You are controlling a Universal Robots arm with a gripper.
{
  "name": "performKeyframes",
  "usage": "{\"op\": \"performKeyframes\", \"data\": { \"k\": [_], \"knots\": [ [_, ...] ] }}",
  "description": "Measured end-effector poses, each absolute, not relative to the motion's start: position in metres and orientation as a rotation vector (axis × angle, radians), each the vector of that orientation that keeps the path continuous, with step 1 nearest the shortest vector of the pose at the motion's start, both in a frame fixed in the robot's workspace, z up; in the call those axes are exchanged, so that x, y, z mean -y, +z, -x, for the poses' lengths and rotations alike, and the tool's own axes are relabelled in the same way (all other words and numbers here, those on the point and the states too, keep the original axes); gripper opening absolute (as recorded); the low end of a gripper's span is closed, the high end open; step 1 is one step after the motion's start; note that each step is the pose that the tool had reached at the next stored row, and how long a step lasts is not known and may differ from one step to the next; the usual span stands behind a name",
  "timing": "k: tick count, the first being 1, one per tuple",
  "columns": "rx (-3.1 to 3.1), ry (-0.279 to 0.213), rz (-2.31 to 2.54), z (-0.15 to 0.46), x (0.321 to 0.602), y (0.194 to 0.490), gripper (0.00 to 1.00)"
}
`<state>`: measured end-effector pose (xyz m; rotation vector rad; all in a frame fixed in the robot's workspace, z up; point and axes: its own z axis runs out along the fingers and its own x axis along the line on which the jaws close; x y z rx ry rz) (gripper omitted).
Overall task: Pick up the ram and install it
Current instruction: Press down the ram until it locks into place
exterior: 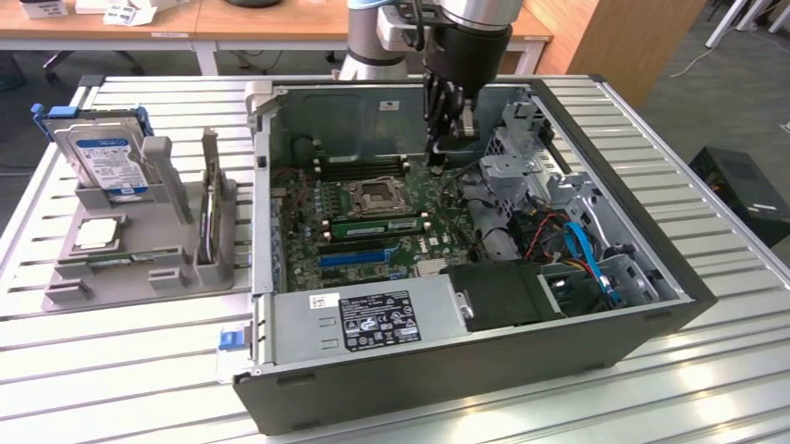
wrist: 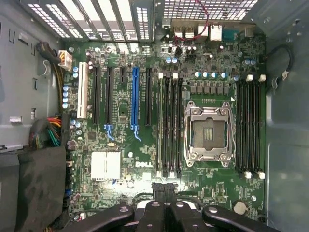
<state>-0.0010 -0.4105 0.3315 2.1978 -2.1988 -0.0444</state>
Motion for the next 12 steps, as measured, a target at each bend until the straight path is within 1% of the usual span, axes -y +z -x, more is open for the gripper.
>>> {"op": "performKeyframes", "data": {
  "k": [12],
  "knots": [
    [2.201, -0.050, -2.200, 0.0010, 0.4105, 0.3259, 0.11]
  ]
}}
